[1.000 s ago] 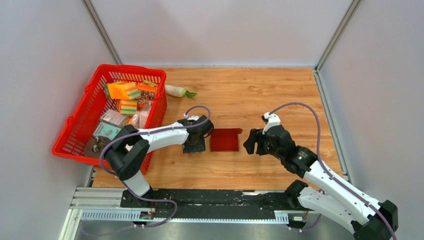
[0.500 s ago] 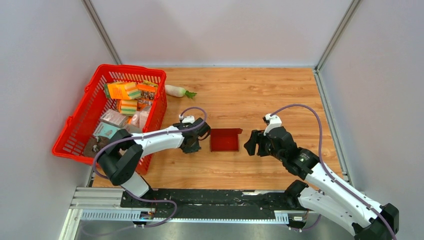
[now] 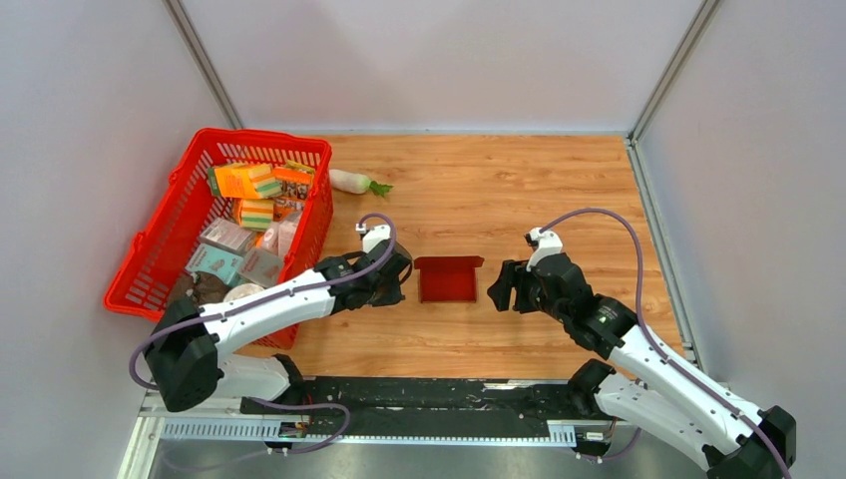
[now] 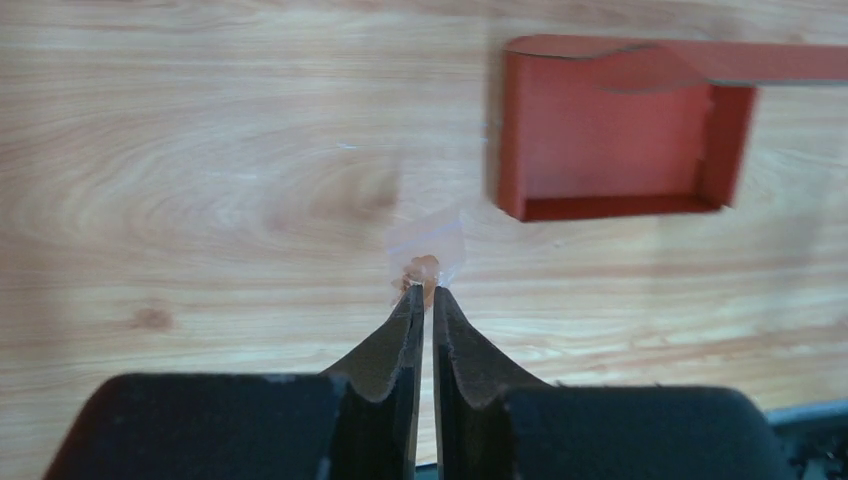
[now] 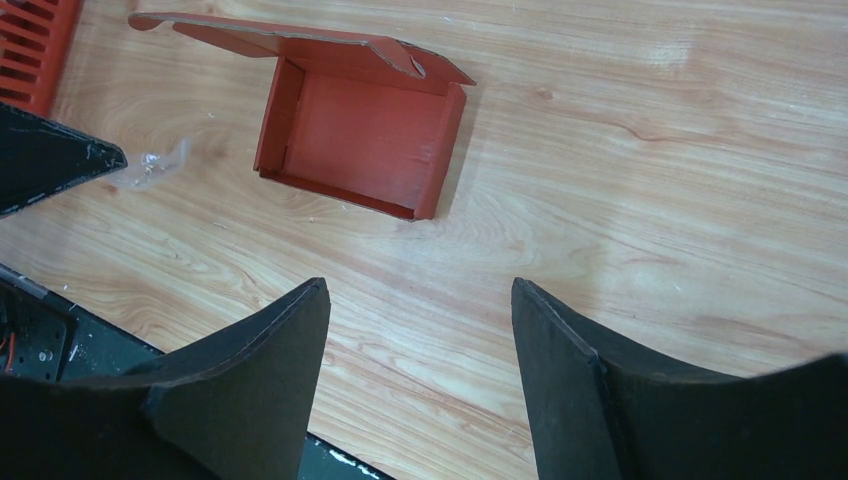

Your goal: Fold the paper box

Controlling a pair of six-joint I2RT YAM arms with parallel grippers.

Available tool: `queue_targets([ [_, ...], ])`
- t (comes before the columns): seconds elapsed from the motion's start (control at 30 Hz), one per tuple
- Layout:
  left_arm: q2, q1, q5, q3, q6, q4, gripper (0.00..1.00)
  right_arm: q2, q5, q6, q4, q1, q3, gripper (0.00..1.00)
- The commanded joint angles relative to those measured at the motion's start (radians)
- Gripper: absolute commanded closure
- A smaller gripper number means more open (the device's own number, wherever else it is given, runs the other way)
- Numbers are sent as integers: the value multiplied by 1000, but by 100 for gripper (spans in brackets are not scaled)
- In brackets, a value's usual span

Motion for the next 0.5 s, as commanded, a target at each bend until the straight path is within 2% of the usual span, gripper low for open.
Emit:
queue_targets([
  [0.0,28,-43,64,75,49,90,87,-15,13,16,2,2,10,30],
  [0.1,79,-62,108,116,81,130,89,-37,21,20,-16,1,13,30],
  [0.4,220,-71,119,276,153,165,89,-69,42,56,-30,2,-1,29],
  [0.47,249,-71,122,306,197,186,84,-65,42,71,-9,2,-11,29],
])
